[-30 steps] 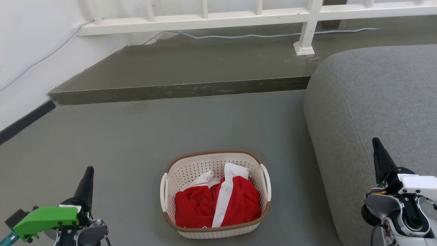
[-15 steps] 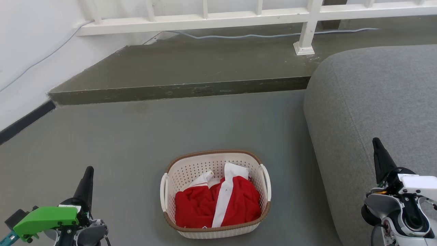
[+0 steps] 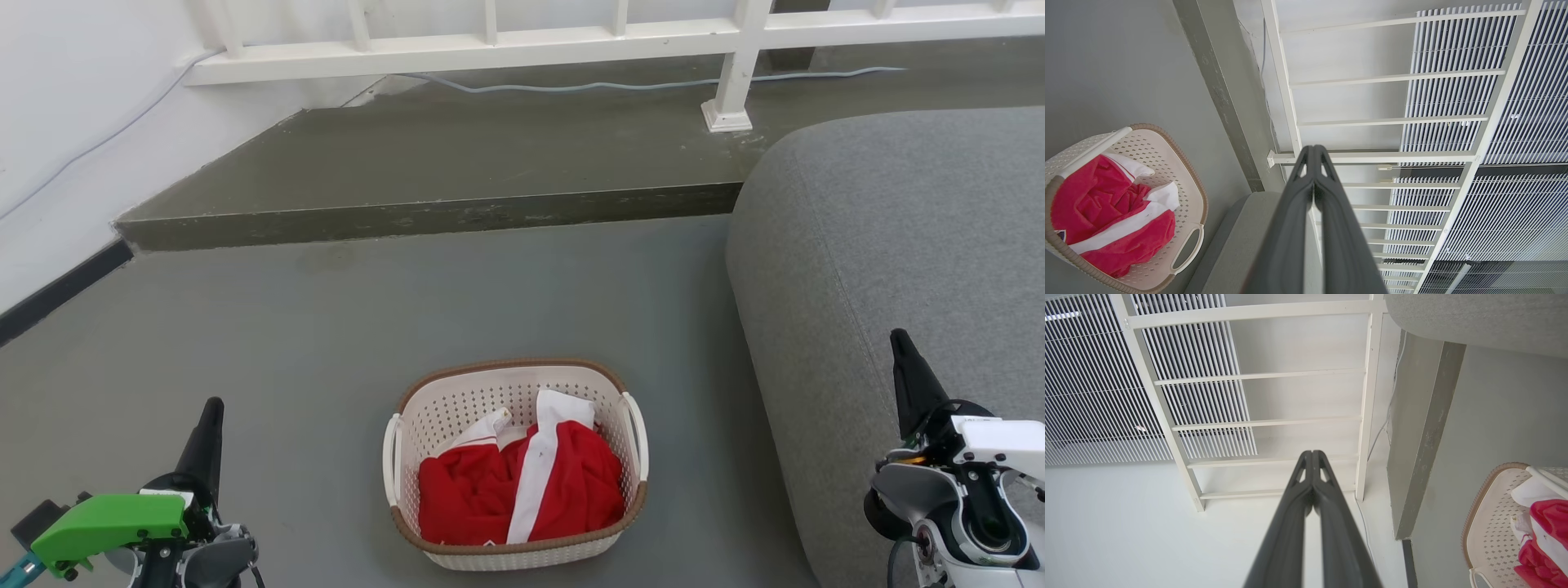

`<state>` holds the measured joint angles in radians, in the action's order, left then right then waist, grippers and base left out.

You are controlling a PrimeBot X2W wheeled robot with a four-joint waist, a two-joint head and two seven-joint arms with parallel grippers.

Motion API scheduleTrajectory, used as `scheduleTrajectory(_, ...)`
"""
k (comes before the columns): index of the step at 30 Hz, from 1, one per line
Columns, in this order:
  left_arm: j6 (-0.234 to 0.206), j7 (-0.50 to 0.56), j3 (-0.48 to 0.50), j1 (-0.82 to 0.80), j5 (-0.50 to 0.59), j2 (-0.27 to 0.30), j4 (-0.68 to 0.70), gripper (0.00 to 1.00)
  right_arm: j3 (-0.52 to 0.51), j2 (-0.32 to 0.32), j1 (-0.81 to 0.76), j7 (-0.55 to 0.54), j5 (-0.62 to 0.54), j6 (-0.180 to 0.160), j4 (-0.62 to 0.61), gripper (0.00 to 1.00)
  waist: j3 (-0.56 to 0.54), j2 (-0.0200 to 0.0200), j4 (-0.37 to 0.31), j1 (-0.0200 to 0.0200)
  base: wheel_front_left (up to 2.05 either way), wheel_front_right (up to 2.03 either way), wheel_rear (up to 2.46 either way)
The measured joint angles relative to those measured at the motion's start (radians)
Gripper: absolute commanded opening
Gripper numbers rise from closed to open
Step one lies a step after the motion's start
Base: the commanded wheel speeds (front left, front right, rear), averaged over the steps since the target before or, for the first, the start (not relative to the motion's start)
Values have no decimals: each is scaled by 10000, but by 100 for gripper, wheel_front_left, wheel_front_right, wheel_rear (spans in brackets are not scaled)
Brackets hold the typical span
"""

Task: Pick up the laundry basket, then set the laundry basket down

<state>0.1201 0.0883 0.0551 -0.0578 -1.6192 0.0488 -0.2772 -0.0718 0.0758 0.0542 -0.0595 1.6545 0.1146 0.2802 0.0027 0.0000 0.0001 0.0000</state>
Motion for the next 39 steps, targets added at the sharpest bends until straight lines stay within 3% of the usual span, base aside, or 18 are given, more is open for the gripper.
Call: scheduleTrajectory(39, 2, 0, 21, -1, 0, 0, 2, 0, -36, -2, 4, -29, -2, 29, 17, 0, 0, 0, -1, 0, 0, 0, 0)
